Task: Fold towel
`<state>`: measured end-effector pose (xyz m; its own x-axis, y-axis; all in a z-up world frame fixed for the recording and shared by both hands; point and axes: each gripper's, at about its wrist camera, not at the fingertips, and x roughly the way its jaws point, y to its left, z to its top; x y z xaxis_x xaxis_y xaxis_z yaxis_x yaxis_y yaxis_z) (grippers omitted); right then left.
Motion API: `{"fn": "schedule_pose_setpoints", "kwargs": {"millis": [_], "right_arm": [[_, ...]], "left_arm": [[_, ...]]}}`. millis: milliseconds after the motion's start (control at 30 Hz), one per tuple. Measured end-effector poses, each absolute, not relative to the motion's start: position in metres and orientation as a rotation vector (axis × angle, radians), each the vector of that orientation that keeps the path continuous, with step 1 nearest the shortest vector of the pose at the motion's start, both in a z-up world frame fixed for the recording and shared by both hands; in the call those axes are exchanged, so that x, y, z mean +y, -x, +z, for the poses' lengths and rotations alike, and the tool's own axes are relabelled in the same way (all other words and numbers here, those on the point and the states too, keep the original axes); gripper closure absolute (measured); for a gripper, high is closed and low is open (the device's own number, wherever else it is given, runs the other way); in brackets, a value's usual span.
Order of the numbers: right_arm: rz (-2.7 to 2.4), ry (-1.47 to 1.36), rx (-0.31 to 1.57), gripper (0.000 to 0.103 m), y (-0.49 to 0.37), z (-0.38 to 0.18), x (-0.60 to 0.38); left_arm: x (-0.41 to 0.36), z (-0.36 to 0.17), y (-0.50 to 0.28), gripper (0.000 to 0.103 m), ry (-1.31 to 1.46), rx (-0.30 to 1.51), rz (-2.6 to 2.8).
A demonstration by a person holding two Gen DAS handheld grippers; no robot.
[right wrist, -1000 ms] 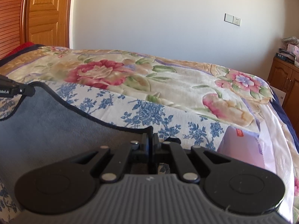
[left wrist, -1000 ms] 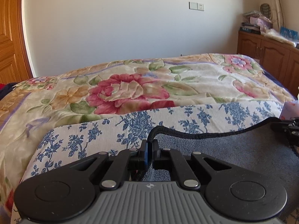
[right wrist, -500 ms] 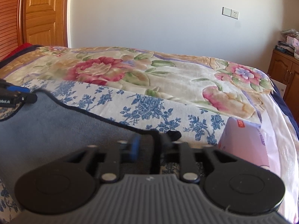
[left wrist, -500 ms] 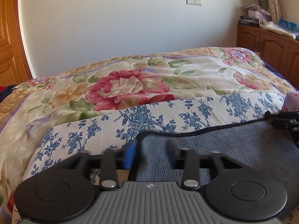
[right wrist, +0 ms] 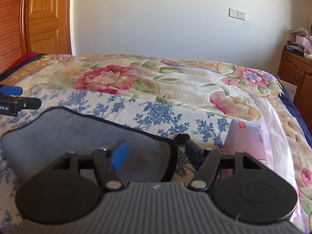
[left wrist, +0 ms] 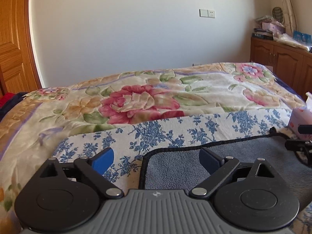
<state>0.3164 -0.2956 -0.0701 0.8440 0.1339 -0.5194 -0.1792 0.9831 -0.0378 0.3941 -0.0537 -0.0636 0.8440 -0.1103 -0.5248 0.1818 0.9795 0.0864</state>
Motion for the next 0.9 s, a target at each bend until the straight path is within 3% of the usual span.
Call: {"fn": "schedule_pose_setpoints", "kwargs": {"millis": [133,467,600,900], "right_arm": [[0.156,0.070,0.531,0.016,-0.304,-0.059,-0.295],[0.143,0.055,0.488,0.013,-0.268,-0.021,-0.293],[0.145,0.060,0.457,0.003,-0.253,-0.003,-0.292],[0.158,0.041,0.402,0.000,-0.225,0.030,-0.287]], "left_arm": [[-0.053,-0.047,-0.380,0.001,-0.136,0.528,-0.154],[-0.054,-0.002,-0.345,0.000,-0.151,0.488,-0.153],[-0.055,0.021,-0.330,0.000,-0.154,0.461,-0.156],[-0.055,0.062,-0.294,0.000,-0.141,0.407,-0.153]]}}
